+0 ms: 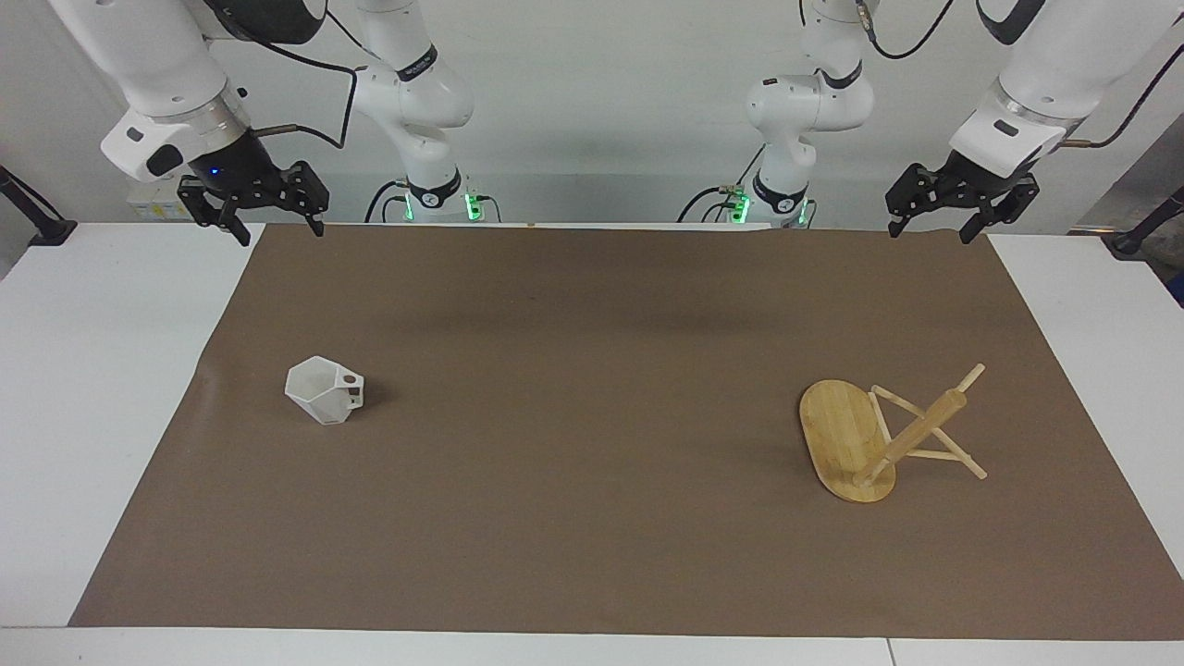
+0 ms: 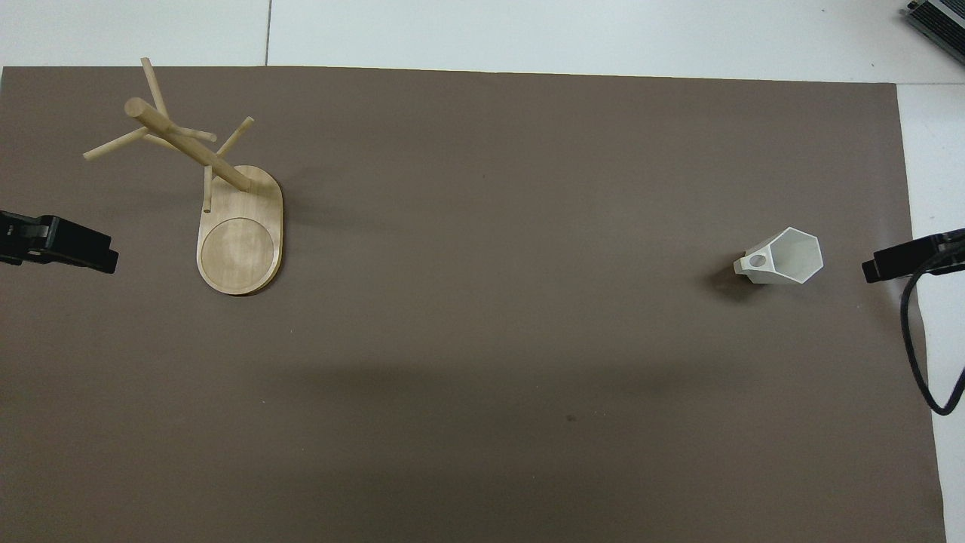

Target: Hang cup on rack

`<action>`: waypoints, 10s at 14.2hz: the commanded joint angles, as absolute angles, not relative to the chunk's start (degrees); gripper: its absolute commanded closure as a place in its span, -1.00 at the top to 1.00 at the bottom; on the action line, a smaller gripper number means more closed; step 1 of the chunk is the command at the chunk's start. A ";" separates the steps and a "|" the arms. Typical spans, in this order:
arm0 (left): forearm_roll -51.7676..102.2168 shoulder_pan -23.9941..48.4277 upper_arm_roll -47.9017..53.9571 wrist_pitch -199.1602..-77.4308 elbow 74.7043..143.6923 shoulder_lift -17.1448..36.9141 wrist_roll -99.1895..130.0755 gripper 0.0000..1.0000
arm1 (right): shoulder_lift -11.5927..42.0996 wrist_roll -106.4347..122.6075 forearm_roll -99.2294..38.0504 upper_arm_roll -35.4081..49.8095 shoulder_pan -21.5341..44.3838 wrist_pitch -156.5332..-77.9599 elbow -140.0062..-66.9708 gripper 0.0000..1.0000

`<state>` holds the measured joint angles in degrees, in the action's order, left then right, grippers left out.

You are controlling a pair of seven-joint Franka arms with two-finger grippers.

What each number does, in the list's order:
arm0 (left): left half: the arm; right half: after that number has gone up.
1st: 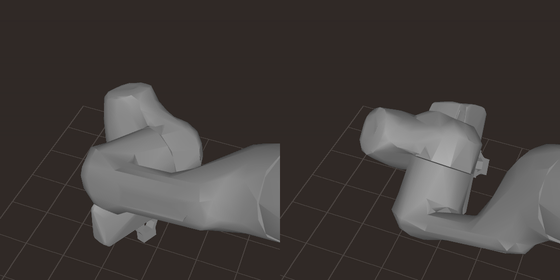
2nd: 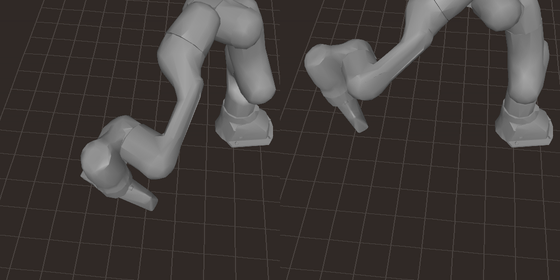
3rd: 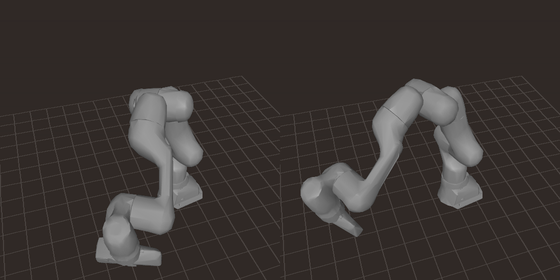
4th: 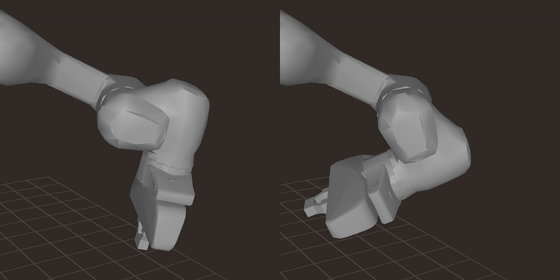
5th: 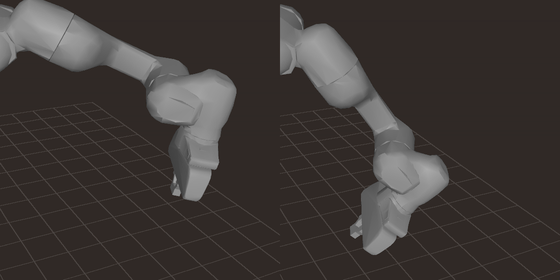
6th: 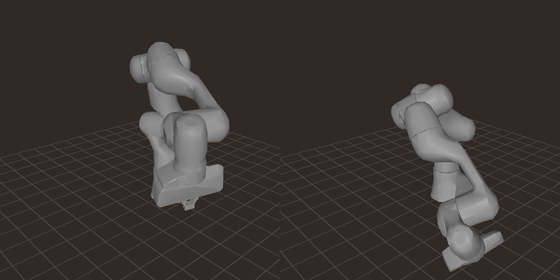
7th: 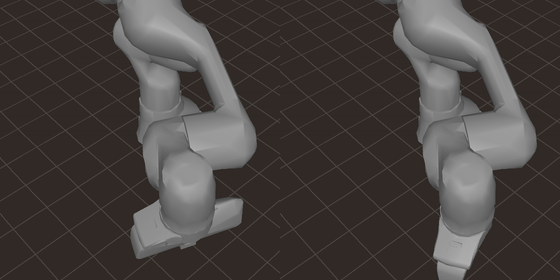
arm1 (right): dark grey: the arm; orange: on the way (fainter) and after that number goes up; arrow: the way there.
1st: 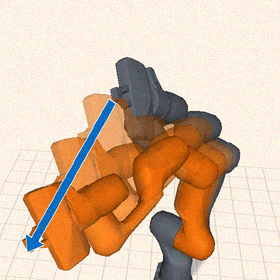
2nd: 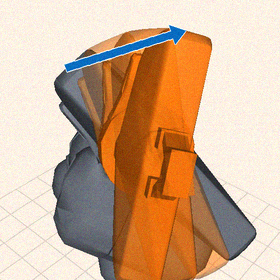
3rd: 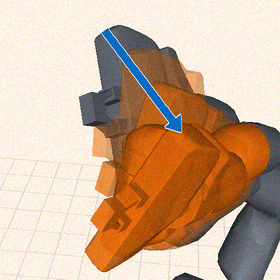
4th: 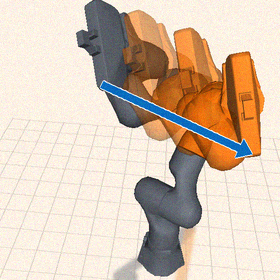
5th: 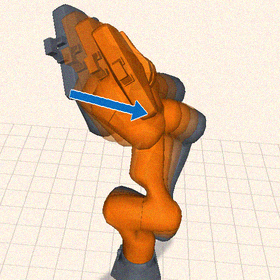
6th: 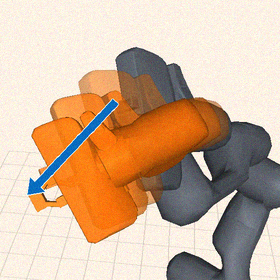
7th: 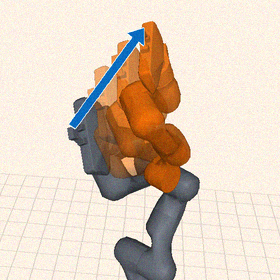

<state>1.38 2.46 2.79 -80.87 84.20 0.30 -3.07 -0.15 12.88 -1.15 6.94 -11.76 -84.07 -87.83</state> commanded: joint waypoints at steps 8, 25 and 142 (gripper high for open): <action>0.53 1.85 2.90 -80.95 84.64 -0.79 -3.08 1.00 | -0.53 13.62 -2.20 7.12 -13.18 -83.85 -88.07 1.00; 0.44 1.85 3.08 -80.86 85.78 -1.58 -2.72 1.00 | -0.53 13.27 -2.20 7.12 -13.18 -84.20 -88.15 1.00; 31.02 11.24 4.22 -105.38 104.68 -8.79 -70.49 1.00 | 10.54 -21.26 -45.97 18.02 13.26 -124.53 -91.05 -1.00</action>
<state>29.69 9.60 5.03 -103.82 102.59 -7.57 -68.82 10.12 -19.34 -44.15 18.14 11.68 -121.97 -90.85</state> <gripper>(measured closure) 0.000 0.956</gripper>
